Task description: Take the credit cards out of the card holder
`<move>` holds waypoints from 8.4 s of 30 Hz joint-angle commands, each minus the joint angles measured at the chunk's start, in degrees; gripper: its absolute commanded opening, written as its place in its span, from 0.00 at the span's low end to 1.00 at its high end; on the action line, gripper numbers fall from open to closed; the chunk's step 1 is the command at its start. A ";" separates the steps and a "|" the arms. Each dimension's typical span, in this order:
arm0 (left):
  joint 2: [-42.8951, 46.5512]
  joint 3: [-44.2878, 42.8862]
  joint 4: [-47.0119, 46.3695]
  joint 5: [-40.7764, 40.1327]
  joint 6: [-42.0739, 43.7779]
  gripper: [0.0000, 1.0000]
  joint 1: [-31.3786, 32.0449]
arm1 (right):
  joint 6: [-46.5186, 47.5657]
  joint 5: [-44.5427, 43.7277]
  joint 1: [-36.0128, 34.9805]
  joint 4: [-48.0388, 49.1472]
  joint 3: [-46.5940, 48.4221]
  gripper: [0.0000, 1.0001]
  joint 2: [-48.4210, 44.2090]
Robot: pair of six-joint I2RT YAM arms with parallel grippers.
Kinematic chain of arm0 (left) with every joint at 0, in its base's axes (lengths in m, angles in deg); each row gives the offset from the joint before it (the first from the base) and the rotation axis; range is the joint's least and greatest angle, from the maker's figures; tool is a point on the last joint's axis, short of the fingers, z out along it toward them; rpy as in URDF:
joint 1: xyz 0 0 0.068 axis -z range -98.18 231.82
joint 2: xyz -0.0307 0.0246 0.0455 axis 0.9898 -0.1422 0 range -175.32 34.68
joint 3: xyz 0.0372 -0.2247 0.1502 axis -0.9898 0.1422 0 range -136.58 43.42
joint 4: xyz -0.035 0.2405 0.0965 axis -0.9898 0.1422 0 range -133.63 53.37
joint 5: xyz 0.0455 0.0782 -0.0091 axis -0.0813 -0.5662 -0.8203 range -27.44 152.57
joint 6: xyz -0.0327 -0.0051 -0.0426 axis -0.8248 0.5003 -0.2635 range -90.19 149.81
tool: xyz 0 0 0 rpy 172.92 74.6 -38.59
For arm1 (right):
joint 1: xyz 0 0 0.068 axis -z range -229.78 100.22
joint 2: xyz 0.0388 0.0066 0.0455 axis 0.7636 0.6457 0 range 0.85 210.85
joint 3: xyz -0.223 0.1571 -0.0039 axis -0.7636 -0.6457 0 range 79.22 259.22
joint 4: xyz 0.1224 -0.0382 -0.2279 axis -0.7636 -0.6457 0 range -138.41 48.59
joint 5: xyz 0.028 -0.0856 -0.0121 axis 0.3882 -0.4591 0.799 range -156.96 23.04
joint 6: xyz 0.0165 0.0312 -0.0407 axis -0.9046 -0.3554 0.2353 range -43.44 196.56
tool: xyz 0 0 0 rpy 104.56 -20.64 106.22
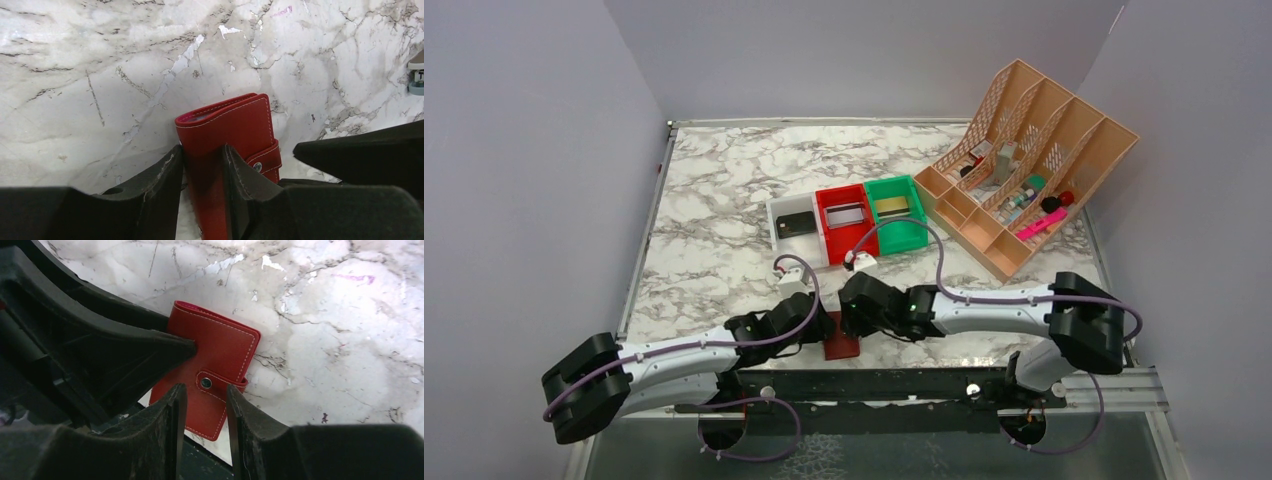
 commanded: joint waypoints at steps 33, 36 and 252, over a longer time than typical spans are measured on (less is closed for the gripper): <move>4.06 3.16 4.41 -0.37 -1.69 0.35 0.37 | -3.35 -4.12 -2.88 3.46 -2.28 0.11 6.36; 4.49 3.57 4.35 -0.46 -1.70 0.35 0.36 | -3.71 0.29 -0.27 6.97 -4.89 0.10 3.99; -28.84 -18.50 -13.84 22.14 10.64 0.58 5.35 | -41.27 -19.88 2.49 -14.44 -30.77 0.46 -45.17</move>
